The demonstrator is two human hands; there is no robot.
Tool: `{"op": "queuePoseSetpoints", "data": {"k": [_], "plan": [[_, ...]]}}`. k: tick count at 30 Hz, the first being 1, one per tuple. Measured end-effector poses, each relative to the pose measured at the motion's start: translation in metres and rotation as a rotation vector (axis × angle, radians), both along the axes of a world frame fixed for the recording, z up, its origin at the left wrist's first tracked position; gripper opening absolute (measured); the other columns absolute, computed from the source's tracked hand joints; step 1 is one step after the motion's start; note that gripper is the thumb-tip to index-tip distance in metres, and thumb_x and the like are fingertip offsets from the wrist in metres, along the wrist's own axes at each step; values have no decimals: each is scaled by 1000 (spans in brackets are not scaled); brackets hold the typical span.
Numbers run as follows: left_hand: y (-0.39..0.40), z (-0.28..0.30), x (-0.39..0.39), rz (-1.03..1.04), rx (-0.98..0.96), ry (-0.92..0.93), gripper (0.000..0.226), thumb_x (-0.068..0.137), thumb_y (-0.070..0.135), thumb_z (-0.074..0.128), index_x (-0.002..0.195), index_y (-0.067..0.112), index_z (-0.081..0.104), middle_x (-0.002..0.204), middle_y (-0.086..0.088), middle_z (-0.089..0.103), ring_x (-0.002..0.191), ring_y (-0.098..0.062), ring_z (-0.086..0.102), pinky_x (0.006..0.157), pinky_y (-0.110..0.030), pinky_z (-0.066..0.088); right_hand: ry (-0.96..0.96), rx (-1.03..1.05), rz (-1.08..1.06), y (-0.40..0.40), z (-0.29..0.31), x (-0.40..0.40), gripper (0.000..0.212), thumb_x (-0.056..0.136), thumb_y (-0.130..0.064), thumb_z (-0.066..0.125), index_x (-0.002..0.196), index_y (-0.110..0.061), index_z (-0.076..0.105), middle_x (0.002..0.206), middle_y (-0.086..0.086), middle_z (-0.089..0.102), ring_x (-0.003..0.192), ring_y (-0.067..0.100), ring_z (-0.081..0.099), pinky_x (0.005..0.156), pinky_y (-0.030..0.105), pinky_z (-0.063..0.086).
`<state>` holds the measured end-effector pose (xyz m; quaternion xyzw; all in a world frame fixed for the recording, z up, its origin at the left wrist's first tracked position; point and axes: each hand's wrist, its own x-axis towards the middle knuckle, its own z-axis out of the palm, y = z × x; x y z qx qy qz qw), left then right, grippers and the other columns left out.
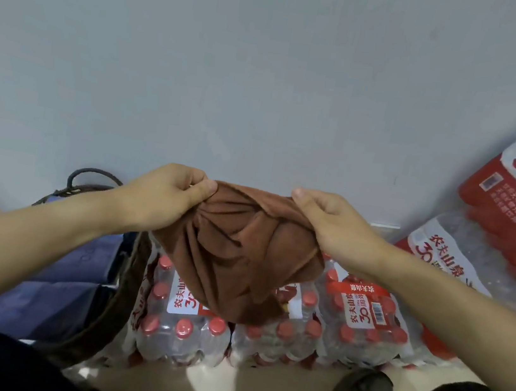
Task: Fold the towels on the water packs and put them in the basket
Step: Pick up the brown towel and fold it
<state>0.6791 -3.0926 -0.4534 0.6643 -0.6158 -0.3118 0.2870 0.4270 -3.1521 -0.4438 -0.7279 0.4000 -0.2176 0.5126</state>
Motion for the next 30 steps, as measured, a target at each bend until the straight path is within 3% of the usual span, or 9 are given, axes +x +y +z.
{"op": "queuePoseSetpoints", "data": {"k": [3,6,10,16,18,21,24,27,30], "plan": [[-2,-3,2,29,47,-56,40,100,38,48,71,12,58,57,7,55,49,-5,46,49,-14,37,-9,78,-51,-5,-14,6,38,101,-40,49,88,-14,73,88,8,76,79,13,69,76,33,56],[-1,-6,0,-77,100,-88,27,92,50,54,99,26,61,91,9,67,79,-5,63,71,-21,49,-26,125,-77,-6,-24,14,45,99,-41,52,100,1,69,101,22,72,89,26,69,92,47,52],[-1,-12,-18,-283,51,-14,80,70,61,71,140,39,38,124,21,56,114,6,55,98,-20,45,-32,152,-41,-4,-31,25,45,100,-41,50,101,-1,69,100,19,73,84,20,69,87,40,54],[-12,-21,-46,-272,-89,70,42,80,32,79,117,28,59,87,5,69,73,-12,69,72,-34,58,-97,240,31,-3,-30,22,62,94,-59,45,94,-4,74,95,12,76,90,19,73,80,25,57],[-15,-18,-45,-268,-106,84,26,86,25,72,111,22,64,87,-1,74,77,-18,71,73,-36,58,-15,170,71,-5,-27,16,57,79,-63,64,99,-10,70,98,5,76,93,16,72,82,28,57],[-18,-13,-37,-216,-107,217,9,93,14,62,98,12,69,83,-3,76,76,-13,71,71,-29,58,139,55,167,-10,-24,3,55,67,-37,89,109,-23,56,102,-5,73,92,6,71,77,22,56],[-19,-9,-29,-111,-48,353,16,97,17,55,90,8,66,72,-12,69,64,-16,66,59,-28,56,107,16,230,-13,-23,-6,49,74,-19,86,113,-17,57,111,8,70,99,19,70,87,36,58],[-19,-6,-26,-30,-14,433,29,100,26,48,84,6,63,66,-6,64,55,-13,59,51,-22,51,96,-12,253,-18,-21,-12,25,85,-18,76,105,-5,68,107,8,73,94,11,70,86,26,54],[-19,-5,-25,2,-23,456,47,100,38,43,85,0,66,66,-5,66,57,-11,62,53,-18,52,130,22,262,-21,-19,-18,29,95,-25,62,103,2,68,97,13,74,82,12,67,75,25,53]]}}
